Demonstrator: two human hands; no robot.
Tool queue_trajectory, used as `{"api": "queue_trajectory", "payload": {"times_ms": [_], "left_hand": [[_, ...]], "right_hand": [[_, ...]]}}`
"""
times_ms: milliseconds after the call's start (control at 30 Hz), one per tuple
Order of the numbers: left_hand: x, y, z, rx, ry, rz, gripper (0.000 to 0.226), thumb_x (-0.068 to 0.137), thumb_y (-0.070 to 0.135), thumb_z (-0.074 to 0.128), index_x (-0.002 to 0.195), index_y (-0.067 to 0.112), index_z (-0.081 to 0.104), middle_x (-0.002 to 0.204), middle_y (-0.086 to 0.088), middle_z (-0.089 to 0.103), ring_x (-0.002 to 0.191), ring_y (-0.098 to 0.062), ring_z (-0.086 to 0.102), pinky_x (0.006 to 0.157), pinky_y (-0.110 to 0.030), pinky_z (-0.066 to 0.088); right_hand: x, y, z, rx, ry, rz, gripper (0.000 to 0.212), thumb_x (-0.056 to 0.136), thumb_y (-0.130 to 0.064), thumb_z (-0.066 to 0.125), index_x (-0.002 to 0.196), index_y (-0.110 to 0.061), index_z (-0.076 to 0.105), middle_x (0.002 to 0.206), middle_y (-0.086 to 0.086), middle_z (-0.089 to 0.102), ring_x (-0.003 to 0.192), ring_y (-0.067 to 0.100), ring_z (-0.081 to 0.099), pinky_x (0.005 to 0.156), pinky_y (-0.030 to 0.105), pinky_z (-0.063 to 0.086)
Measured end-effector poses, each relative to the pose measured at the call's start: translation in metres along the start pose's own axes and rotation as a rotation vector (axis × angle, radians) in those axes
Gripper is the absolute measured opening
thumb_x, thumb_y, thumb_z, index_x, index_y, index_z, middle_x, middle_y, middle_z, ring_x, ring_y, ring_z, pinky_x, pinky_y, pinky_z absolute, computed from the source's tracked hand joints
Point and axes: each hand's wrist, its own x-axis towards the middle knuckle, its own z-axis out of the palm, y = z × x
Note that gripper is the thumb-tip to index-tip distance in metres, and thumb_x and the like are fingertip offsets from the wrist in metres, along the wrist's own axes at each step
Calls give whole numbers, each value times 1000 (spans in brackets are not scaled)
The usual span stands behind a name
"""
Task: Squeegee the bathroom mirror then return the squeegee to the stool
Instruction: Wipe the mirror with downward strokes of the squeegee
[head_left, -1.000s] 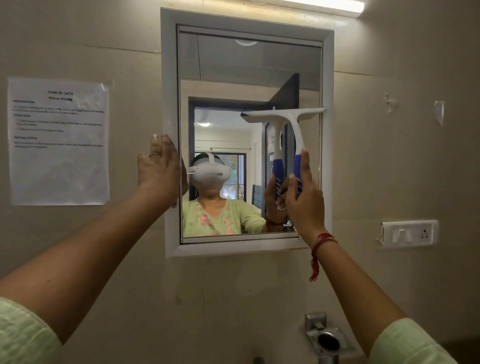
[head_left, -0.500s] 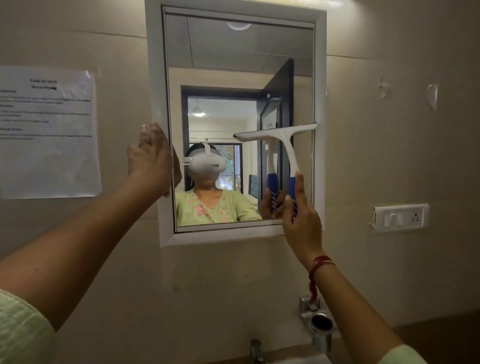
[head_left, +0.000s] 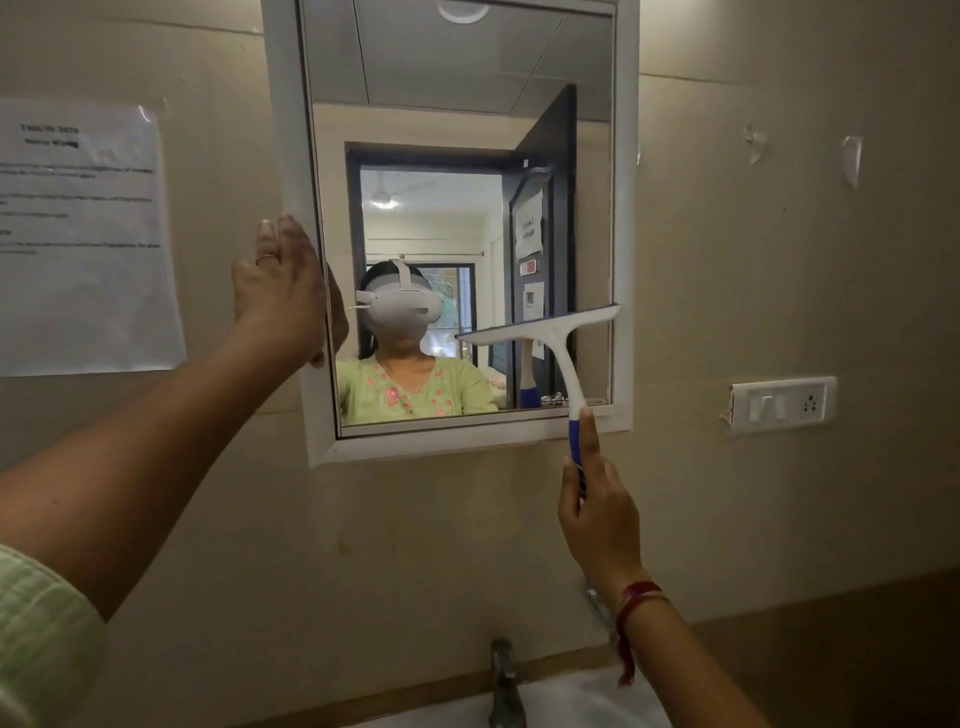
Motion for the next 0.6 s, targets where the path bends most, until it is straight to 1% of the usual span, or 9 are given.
{"api": "queue_trajectory", "payload": {"times_ms": [100, 167, 300, 467, 533, 600], "left_hand": [[0, 0, -1, 5, -5, 2, 139, 56, 40, 86, 143, -4, -13, 153, -22, -5, 143, -38, 2, 107, -49, 30], [-1, 0, -1, 13, -6, 4, 138, 56, 40, 86, 143, -4, -13, 153, -22, -4, 143, -38, 2, 107, -48, 30], [-2, 0, -1, 32, 2, -1, 137, 58, 41, 85, 143, -6, -12, 154, -23, -3, 143, -38, 4, 106, -47, 32], [-1, 1, -1, 31, -7, -1, 138, 58, 42, 85, 143, -5, -13, 154, -23, -5, 143, -38, 2, 107, -48, 30], [-1, 1, -1, 26, -9, 2, 138, 58, 41, 85, 143, -5, -13, 154, -23, -5, 143, -39, 2, 108, -48, 30], [-1, 1, -1, 19, -13, 4, 137, 58, 40, 85, 143, -6, -13, 154, -23, -6, 143, -39, 1, 108, -49, 29]], "right_hand": [[-15, 0, -2, -6, -17, 33, 67, 92, -14, 49, 143, -27, 9, 71, 1, 47, 48, 8, 41, 45, 12, 37], [-23, 0, -2, -12, -34, 54, 69, 91, -12, 51, 144, -26, 10, 70, 0, 46, 48, 6, 38, 45, 9, 33], [-40, -4, -3, 4, -79, 93, 72, 91, -13, 49, 142, -34, 4, 68, -1, 46, 46, 5, 36, 44, 9, 30], [-64, -8, -5, 15, -118, 134, 73, 91, -13, 50, 144, -35, 4, 67, -3, 46, 45, 6, 35, 39, 10, 29], [-71, -9, -6, -2, -126, 148, 74, 91, -13, 51, 145, -34, 4, 68, -3, 48, 47, 9, 37, 39, 12, 31], [-78, -10, -6, 3, -136, 163, 75, 92, -14, 51, 144, -35, 1, 70, 0, 50, 50, 11, 41, 41, 16, 38]]}}
